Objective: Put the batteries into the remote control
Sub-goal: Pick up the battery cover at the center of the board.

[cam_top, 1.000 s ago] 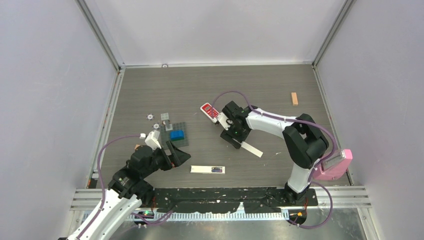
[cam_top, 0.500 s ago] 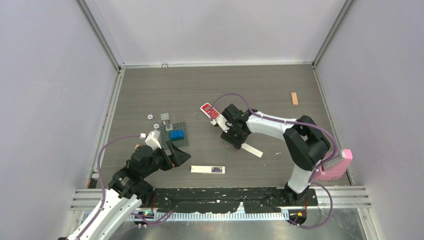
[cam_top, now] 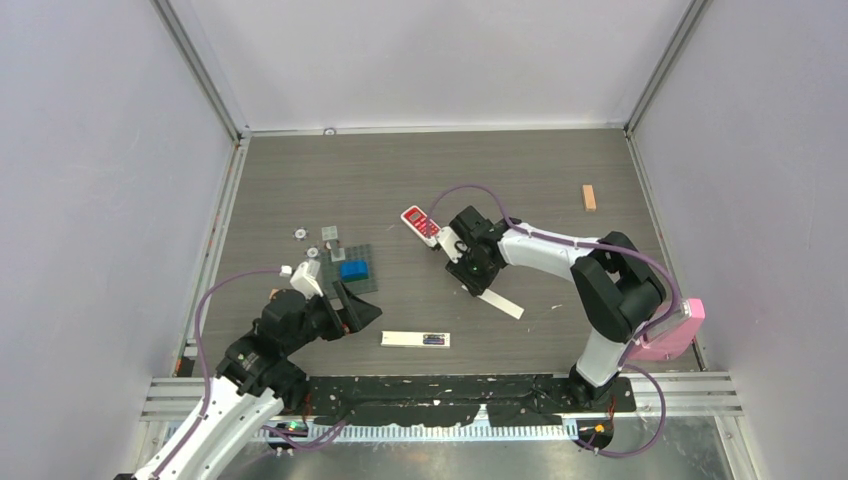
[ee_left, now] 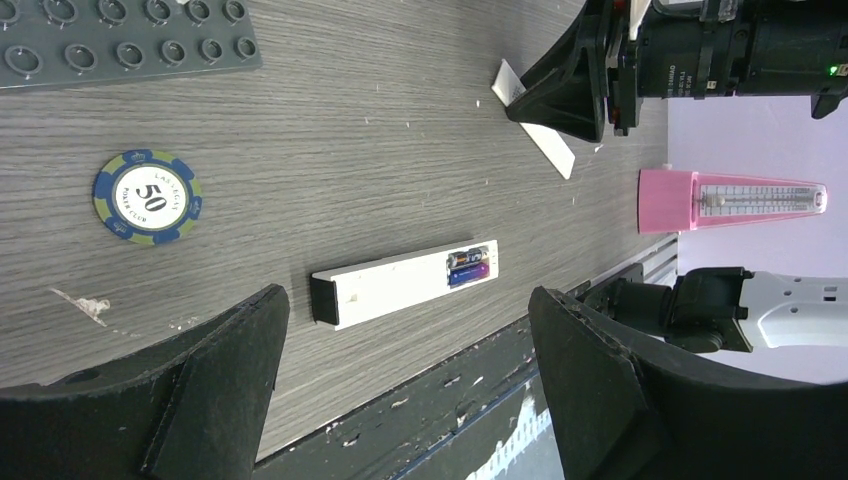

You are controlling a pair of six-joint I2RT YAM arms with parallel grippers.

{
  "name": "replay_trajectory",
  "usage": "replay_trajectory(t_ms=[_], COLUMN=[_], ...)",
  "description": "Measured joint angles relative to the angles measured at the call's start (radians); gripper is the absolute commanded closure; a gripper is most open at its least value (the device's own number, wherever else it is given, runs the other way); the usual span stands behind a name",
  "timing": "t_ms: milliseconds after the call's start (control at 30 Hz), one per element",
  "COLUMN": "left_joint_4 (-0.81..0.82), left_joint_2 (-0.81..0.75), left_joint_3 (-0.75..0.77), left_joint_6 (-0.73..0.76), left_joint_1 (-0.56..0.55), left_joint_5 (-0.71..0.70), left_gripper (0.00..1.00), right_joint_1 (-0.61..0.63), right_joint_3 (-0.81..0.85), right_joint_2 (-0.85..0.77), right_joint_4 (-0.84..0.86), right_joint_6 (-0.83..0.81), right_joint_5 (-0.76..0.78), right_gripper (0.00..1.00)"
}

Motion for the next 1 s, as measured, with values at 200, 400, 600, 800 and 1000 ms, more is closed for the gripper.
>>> replay_trajectory(t_ms=[200, 400, 600, 800, 1000], left_joint_4=[0.018, 0.072, 0.150, 0.239, 0.375], left_joint_2=[0.025, 0.083, 0.154, 0.222, 0.282], left_joint_3=[0.000, 0.000, 0.000, 0.000, -0.016], left_joint_6=[0.005, 0.009, 0.024, 0.020, -0.016], left_joint_1=[0.000, 0.000, 0.000, 0.000, 0.000], left_joint_5=[0.019, 0.061, 0.124, 0.183, 0.251], left_gripper=[0.09, 0.11, 0.14, 0.23, 0.33], right_joint_1=[0.010, 0.063, 0.204, 0.318, 0.397], right_joint_3=[-0.009, -0.030, -0.031, -0.034, -0.035], right_joint_2=[-0.011, -0.059, -0.200, -0.273, -0.276], right_joint_4=[0.007, 0.034, 0.068, 0.110, 0.145], right_joint_6=[0.008, 0.009, 0.018, 0.051, 0.083], right_joint_5=[0.008, 0.006, -0.014, -0.046, -0.071], right_gripper=[0.76, 0.76, 0.76, 0.75, 0.75])
